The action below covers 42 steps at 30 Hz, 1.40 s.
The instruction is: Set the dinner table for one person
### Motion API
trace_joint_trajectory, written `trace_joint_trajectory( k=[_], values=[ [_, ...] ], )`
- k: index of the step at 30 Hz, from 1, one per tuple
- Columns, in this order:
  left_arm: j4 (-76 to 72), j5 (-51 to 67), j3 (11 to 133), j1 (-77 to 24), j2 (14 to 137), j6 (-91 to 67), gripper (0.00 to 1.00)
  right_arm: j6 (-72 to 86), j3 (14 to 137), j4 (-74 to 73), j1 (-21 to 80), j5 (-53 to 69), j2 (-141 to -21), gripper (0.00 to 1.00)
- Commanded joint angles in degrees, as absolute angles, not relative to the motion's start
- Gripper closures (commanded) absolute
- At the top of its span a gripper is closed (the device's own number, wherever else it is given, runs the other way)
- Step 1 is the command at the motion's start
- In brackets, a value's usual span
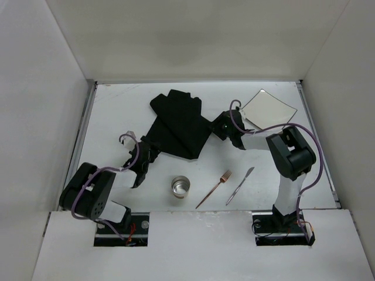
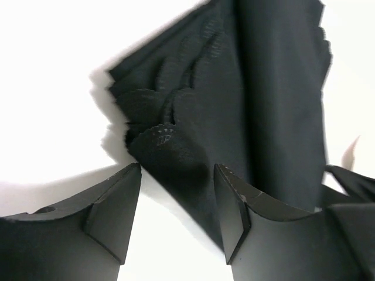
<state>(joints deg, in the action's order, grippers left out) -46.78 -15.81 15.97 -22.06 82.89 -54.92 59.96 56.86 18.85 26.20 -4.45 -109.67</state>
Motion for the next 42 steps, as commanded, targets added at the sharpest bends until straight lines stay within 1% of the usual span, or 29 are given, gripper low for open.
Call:
trace_joint_trajectory(
  k=[1, 5, 7, 9, 12, 14, 17, 19, 21, 23, 26, 28, 29, 31, 33, 35, 37, 40, 42],
  values=[
    [-30.69, -23.56, 18.54, -22.19, 79.54, -50.27, 0.49, 59.94, 58.45, 19.51, 25.71, -2.82, -109.95, 0.45],
    [-28.48, -19.09, 20.65, -20.35, 80.41, -50.98, 0.48, 59.77, 60.03, 18.98, 25.62, -1.41, -111.0, 0.48],
    [-29.26, -17.59, 21.53, -19.38, 82.6, -51.32, 0.47, 59.77, 60.29, 18.98, 25.71, -1.23, -111.27, 0.52],
    [-30.4, -15.04, 22.67, -18.68, 84.54, -52.47, 0.47, 59.77, 60.73, 19.34, 25.62, -1.32, -111.71, 0.58],
    [-32.25, -14.24, 24.34, -17.71, 87.26, -52.3, 0.47, 59.68, 61.96, 19.51, 25.53, -0.88, -112.41, 0.73],
    [-33.57, -13.36, 25.48, -16.75, 89.72, -52.73, 0.49, 58.89, 62.66, 19.77, 25.62, -0.62, -112.15, 0.8],
    [-34.89, -10.47, 27.42, -15.6, 92.63, -53.96, 0.66, 56.26, 65.2, 19.95, 25.88, -0.7, -111.54, 0.86],
    [-36.73, -9.58, 28.56, -14.46, 94.21, -54.66, 0.84, 53.45, 68.71, 19.16, 25.88, -1.14, -111.18, 0.88],
    [-38.31, -9.67, 29.53, -12.45, 95.01, -56.59, 0.92, 51.07, 73.71, 17.15, 25.88, -1.84, -111.44, 0.9],
    [-39.46, -10.89, 30.23, -9.72, 94.57, -59.4, 0.96, 49.4, 80.47, 14.17, 25.88, -2.02, -112.84, 0.91],
    [-39.82, -15.98, 30.85, -6.91, 92.47, -60.73, 0.98, 47.38, 90.94, 10.3, 25.71, -2.72, -114.43, 0.92],
    [-39.73, -16.96, 30.76, -5.15, 89.84, -60.82, 0.99, 46.67, 93.25, 9.49, 25.53, -3.69, -112.08, 0.92],
    [-39.73, -17.22, 30.33, -4.62, 87.74, -60.82, 0.99, 45.89, 92.29, 9.75, 25.27, -4.74, -109.62, 0.93],
    [-39.55, -17.84, 29.18, -4.79, 83.95, -60.12, 0.99, 43.87, 84.69, 11.33, 25.18, -8.85, -101.73, 0.93],
    [-38.5, -20.38, 27.96, -6.36, 80.87, -58.72, 0.99, 43.07, 71.61, 14.05, 25.53, -15.78, -92.86, 0.93],
    [-37.53, -21.79, 26.46, -7.33, 78.67, -57.4, 0.99, 44.72, 59.47, 15.2, 25.62, -20.81, -87.03, 0.93],
    [-36.74, -22.24, 24.44, -7.6, 76.48, -56.34, 0.99, 48.41, 51.19, 14.94, 26.58, -21.36, -86.13, 0.94],
    [-35.25, -22.5, 21.72, -8.39, 73.22, -55.2, 0.99, 51.06, 44.58, 14.15, 27.46, -18.73, -87.45, 0.95],
    [-33.23, -22.5, 19.26, -9.09, 70.07, -54.76, 0.99, 51.59, 41.32, 14.33, 28.6, -18.89, -86.14, 0.95]
  ],
)
